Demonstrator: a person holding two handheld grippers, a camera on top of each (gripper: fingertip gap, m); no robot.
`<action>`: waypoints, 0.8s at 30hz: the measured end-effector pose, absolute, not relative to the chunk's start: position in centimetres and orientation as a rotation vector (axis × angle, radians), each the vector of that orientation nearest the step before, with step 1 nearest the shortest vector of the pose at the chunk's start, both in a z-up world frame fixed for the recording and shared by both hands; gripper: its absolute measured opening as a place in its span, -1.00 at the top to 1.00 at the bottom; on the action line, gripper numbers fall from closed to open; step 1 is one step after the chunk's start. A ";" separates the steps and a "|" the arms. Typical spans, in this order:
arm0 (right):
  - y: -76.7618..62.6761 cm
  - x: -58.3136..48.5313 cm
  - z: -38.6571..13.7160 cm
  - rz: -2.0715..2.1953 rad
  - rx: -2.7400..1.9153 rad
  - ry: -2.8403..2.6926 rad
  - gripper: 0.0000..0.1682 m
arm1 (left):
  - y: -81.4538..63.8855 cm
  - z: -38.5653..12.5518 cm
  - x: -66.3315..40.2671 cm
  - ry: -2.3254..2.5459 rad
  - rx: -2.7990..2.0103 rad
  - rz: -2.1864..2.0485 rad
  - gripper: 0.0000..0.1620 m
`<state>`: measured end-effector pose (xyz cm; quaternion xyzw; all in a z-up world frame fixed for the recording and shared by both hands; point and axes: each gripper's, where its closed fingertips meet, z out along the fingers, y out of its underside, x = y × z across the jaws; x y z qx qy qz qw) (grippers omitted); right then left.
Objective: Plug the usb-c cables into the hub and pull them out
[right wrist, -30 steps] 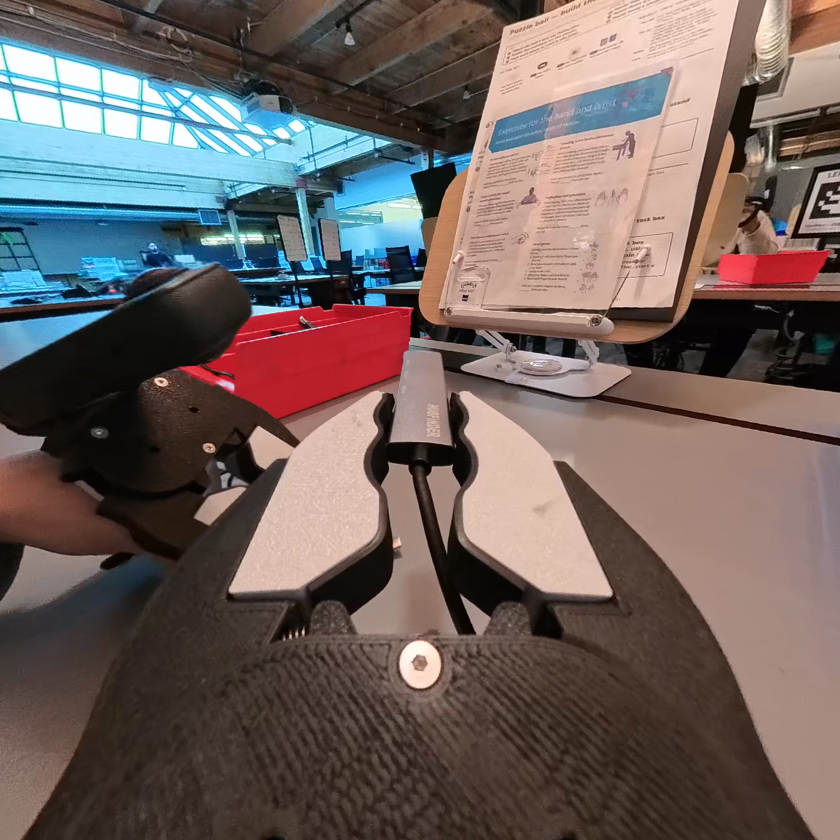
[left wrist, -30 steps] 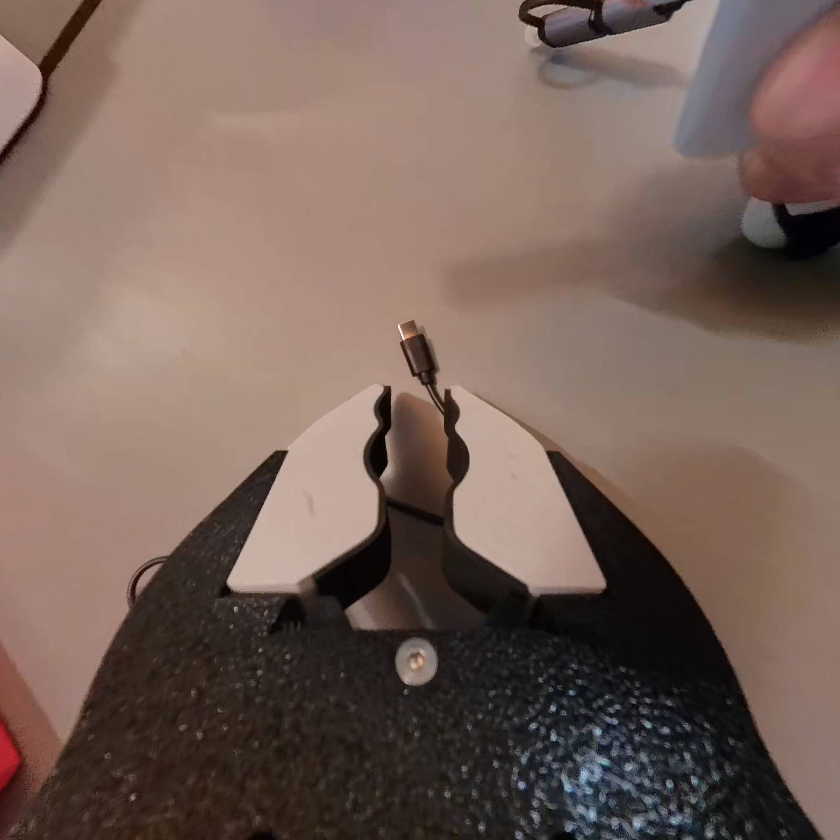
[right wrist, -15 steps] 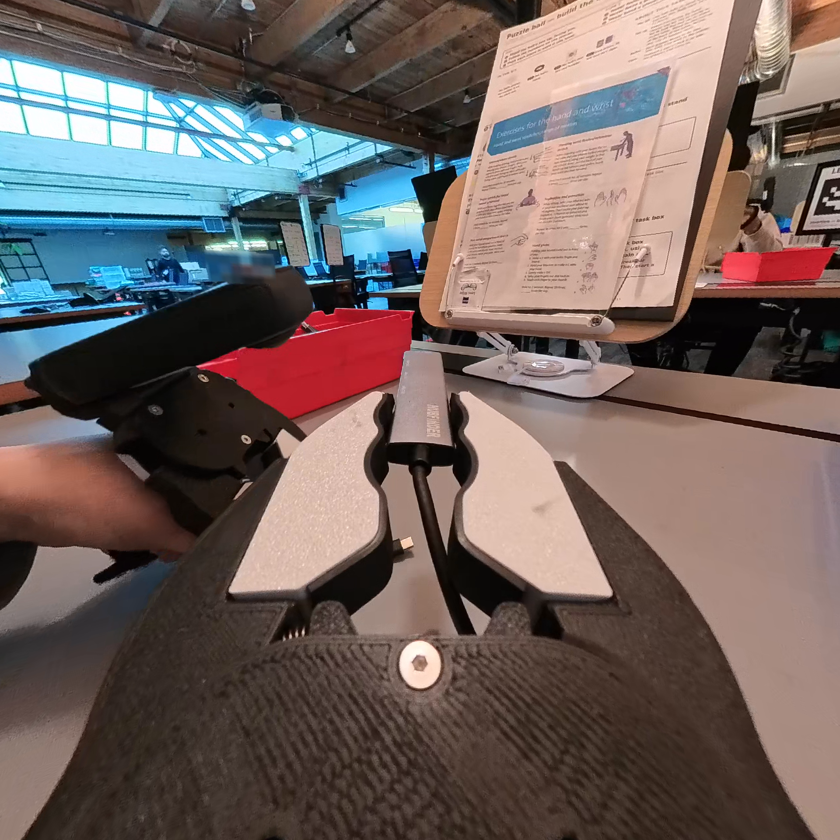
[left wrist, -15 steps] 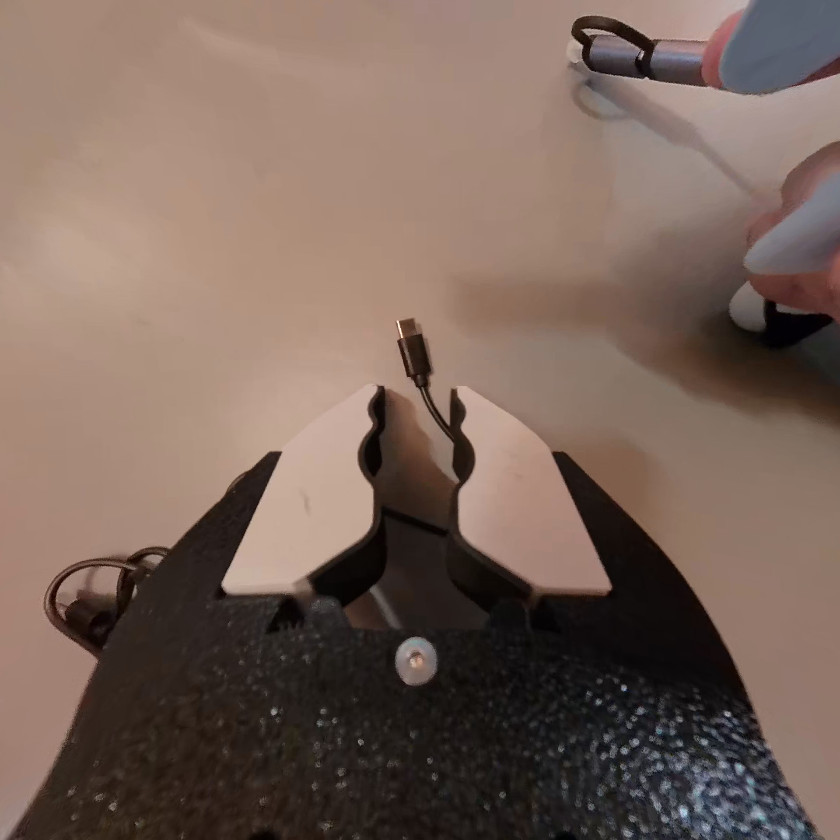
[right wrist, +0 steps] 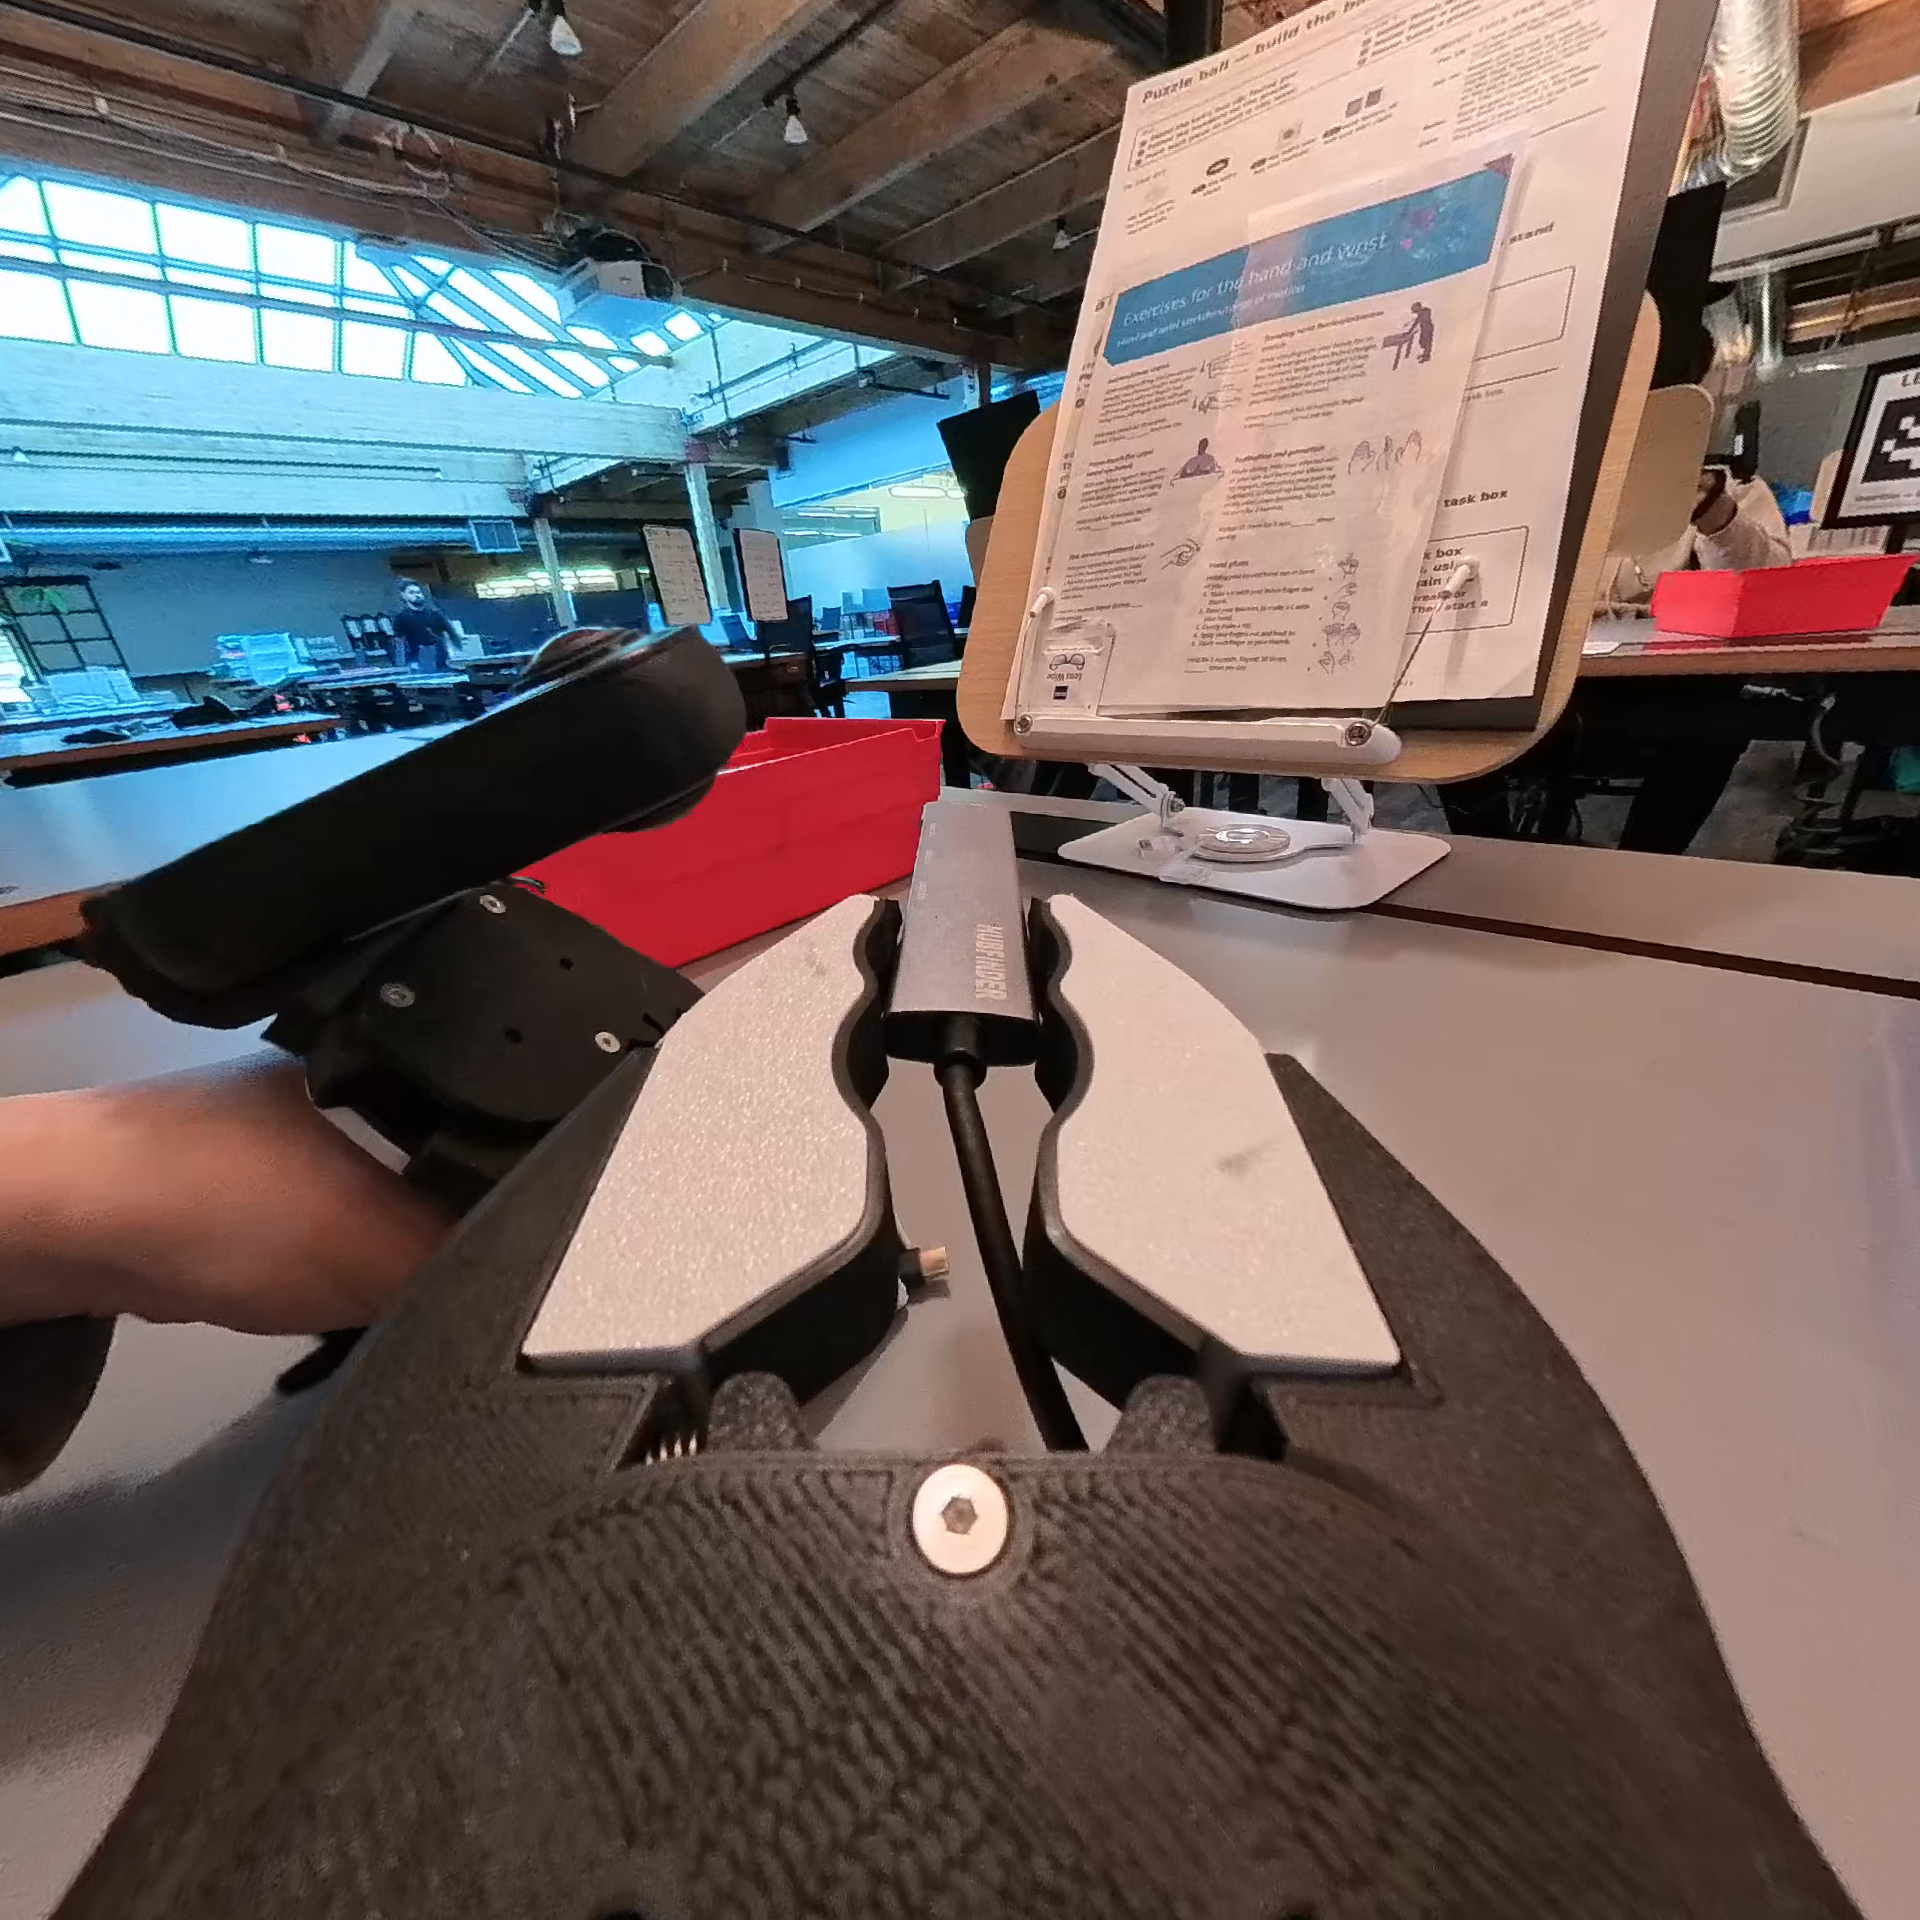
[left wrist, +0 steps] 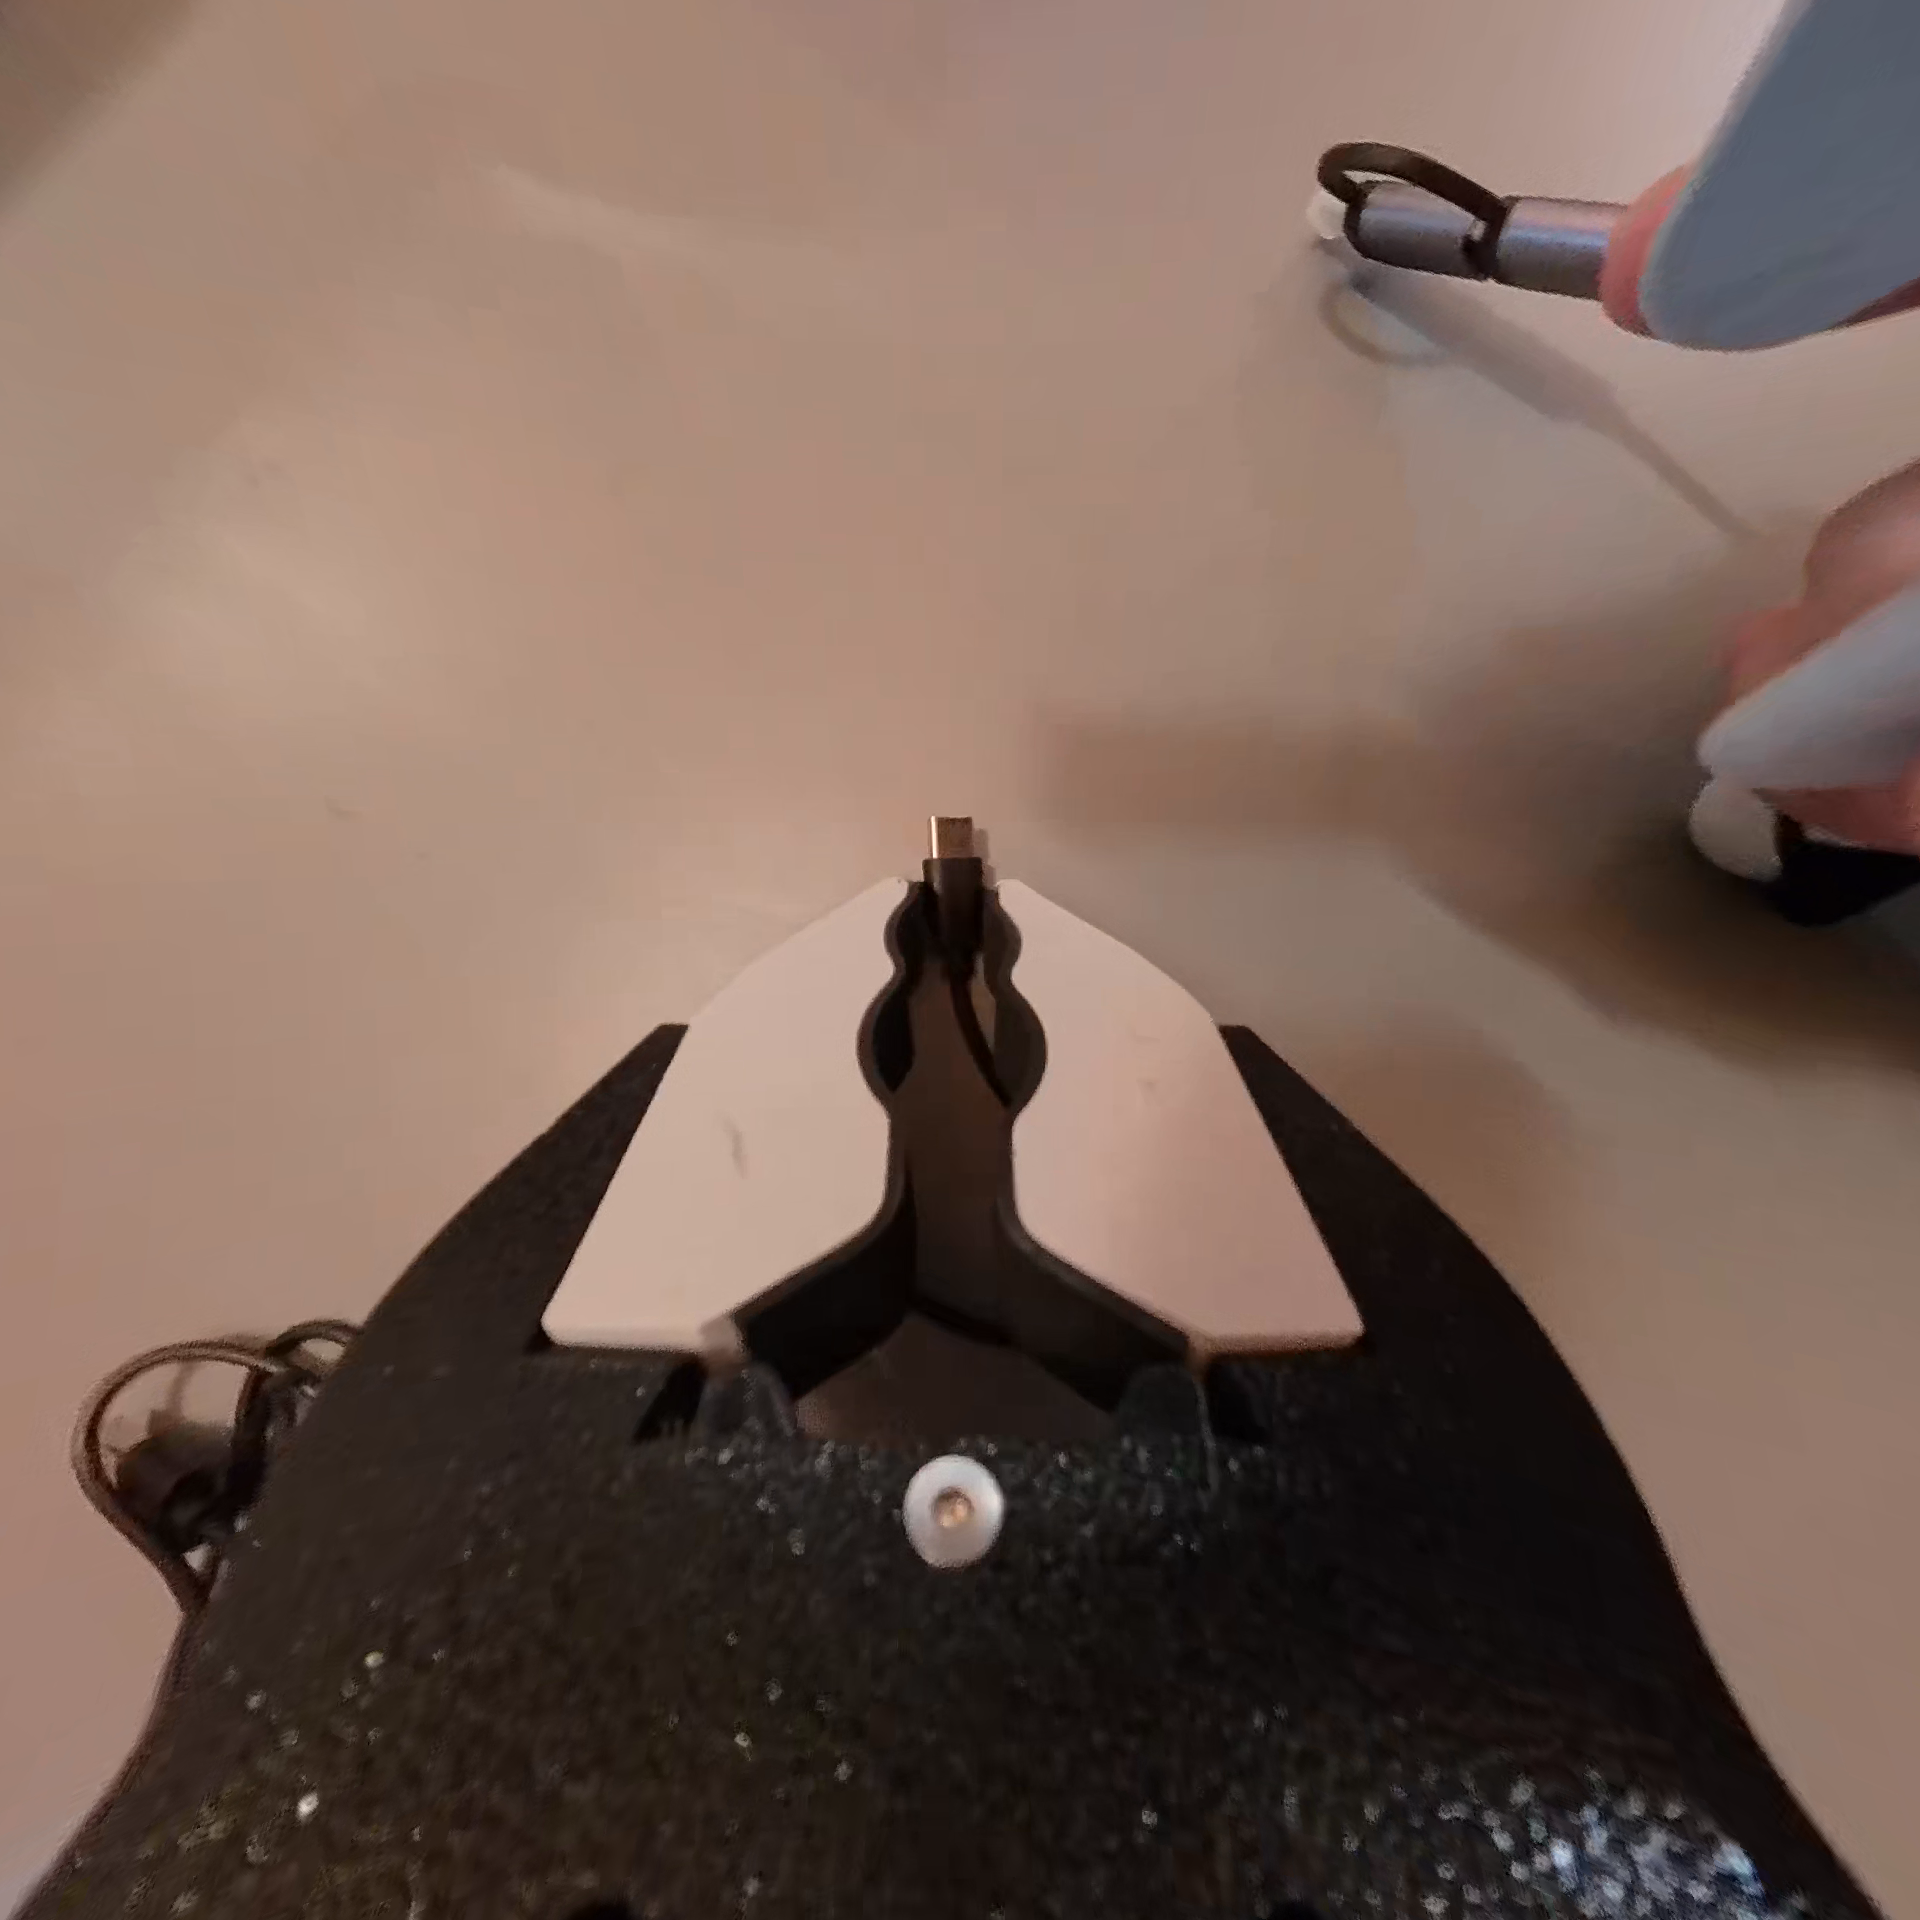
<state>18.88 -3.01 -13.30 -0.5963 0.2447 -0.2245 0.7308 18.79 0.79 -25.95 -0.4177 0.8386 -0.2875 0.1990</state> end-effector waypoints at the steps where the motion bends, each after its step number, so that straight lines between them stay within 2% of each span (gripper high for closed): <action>1: -3.0 18.9 -13.3 -0.495 -1.314 0.536 0.70 | 0.8 -25.9 18.8 2.347 -1.128 -0.816 0.88; 10: -2.1 18.4 -13.6 -0.540 -1.371 0.489 0.70 | 2.4 -25.3 15.7 2.501 -1.091 -0.970 0.89; 18: -0.8 17.4 -13.9 -0.597 -1.436 0.394 0.70 | 2.7 -18.2 14.2 2.488 -1.314 -1.347 0.89; 24: -0.6 17.1 -13.9 -0.598 -1.442 0.367 0.70 | 2.3 -16.2 14.7 2.438 -1.403 -1.404 0.89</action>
